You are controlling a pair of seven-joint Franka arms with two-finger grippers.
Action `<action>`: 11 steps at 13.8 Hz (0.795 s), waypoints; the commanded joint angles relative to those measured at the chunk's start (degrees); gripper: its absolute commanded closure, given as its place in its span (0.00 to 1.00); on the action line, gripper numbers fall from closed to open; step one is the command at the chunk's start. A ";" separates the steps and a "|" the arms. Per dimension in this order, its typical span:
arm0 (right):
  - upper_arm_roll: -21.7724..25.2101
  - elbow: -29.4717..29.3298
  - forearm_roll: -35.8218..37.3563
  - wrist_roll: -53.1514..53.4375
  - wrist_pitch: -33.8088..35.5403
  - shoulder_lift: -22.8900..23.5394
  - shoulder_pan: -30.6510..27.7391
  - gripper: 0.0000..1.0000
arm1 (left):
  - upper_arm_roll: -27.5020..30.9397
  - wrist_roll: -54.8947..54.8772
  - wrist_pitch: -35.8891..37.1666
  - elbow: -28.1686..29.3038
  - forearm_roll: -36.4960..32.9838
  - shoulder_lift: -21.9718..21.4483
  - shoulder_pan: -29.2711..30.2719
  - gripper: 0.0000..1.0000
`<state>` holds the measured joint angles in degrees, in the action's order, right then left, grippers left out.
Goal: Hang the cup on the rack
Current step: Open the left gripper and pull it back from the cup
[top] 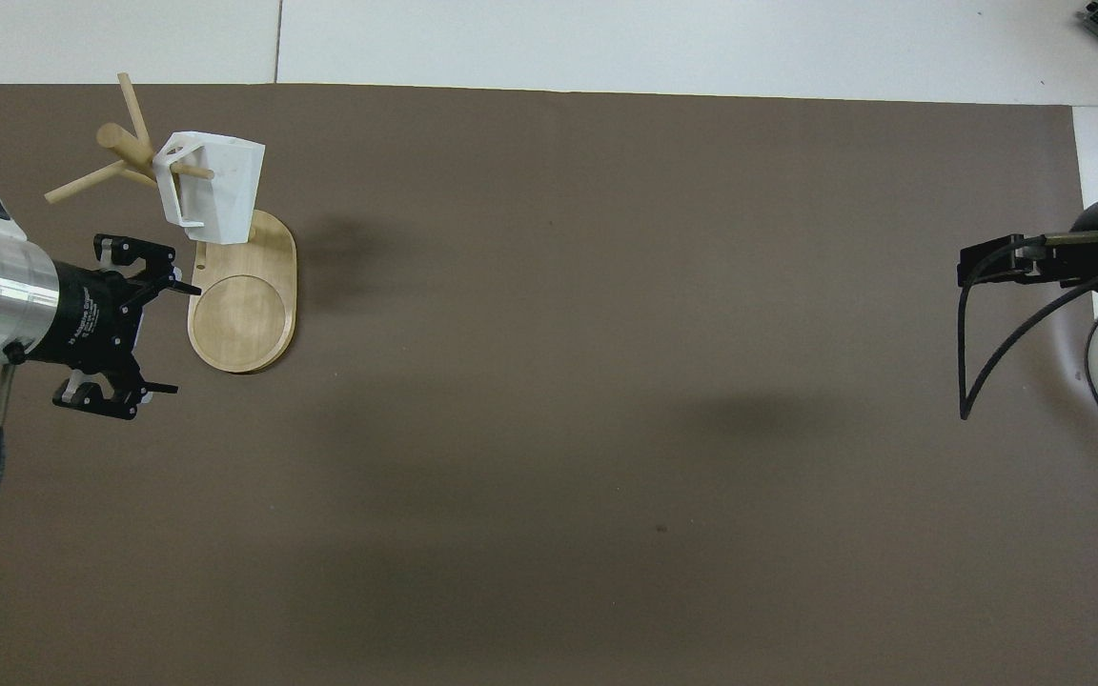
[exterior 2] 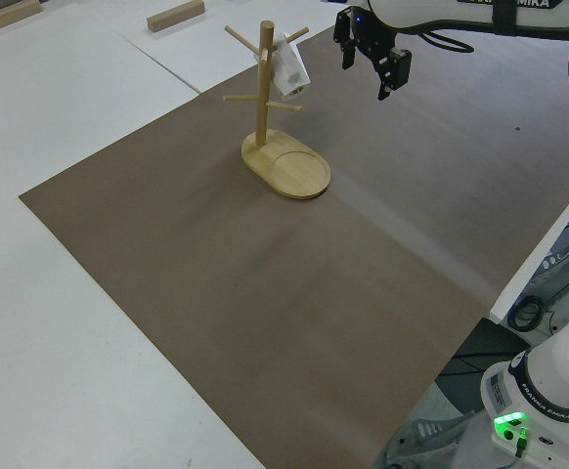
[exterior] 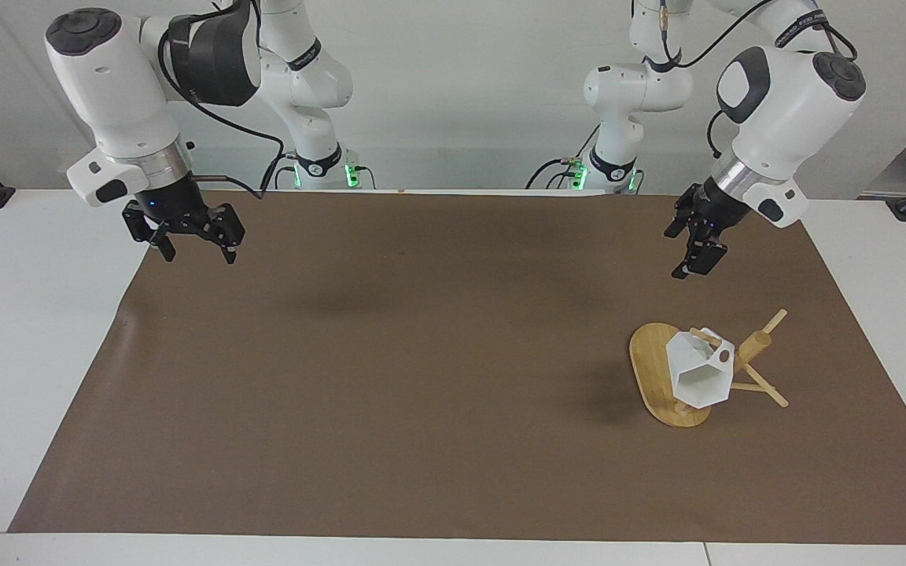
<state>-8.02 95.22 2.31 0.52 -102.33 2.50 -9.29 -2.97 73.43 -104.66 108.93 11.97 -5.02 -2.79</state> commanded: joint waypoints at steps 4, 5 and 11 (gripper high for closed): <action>-0.42 0.93 -2.31 1.94 0.90 -1.62 -0.02 0.00 | -0.11 -27.79 10.78 -4.86 -7.22 -0.26 1.56 0.00; -0.51 0.84 -2.22 2.03 0.82 -1.71 0.07 0.00 | -0.11 -28.16 10.53 -5.04 -7.48 -0.17 1.47 0.00; -0.33 0.84 -2.13 2.03 0.64 -1.98 -0.46 0.00 | 0.06 -47.09 10.97 -9.70 -8.01 1.59 2.70 0.00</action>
<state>-8.22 95.24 1.08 1.48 -102.10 1.56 -9.24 -2.64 34.15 -95.82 102.12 5.19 -4.76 -1.04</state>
